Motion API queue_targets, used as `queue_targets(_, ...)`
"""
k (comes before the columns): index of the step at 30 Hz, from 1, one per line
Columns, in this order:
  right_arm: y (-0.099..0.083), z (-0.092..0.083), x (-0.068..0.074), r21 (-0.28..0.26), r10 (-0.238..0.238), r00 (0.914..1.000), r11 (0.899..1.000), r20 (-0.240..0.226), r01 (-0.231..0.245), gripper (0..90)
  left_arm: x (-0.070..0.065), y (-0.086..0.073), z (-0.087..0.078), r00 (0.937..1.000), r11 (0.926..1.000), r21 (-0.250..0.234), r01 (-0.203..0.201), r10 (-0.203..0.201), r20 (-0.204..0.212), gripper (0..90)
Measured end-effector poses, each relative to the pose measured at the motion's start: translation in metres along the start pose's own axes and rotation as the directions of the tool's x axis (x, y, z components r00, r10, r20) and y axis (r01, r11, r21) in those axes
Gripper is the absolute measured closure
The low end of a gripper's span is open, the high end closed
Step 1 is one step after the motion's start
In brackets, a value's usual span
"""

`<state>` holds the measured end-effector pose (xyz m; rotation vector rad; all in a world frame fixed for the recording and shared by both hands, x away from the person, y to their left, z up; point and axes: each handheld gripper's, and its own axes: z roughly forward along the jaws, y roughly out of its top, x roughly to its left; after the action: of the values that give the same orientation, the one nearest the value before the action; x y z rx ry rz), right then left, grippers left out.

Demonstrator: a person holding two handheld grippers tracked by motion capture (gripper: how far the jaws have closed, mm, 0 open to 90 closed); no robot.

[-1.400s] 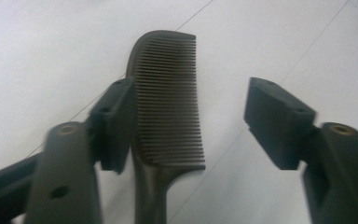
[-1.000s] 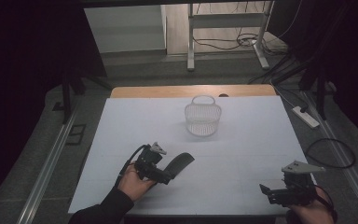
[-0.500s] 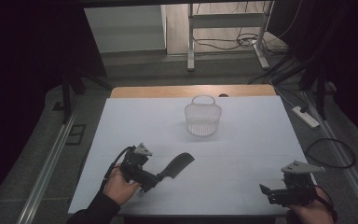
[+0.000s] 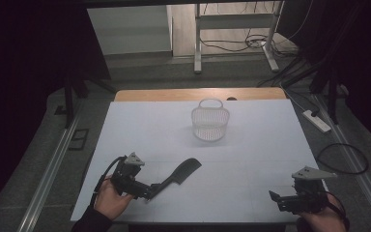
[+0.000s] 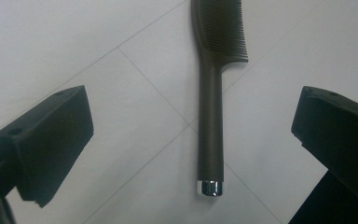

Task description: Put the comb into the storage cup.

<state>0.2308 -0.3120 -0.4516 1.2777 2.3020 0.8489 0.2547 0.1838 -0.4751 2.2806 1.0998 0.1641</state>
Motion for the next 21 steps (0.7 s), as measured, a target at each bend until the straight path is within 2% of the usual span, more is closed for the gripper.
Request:
queue_targets(14,0.000,0.000,0.000,0.003,-0.002,1.0000,1.000,-0.001,0.002,1.0,-0.006,0.007,0.024,0.9998,0.9964,0.083,-0.017,0.016,0.009,0.0)
queue_targets(21,0.000,0.000,0.000,0.003,-0.004,1.0000,1.000,-0.002,0.004,1.1,-0.013,0.010,0.043,0.9990,0.9889,0.142,-0.043,0.041,0.017,0.0)
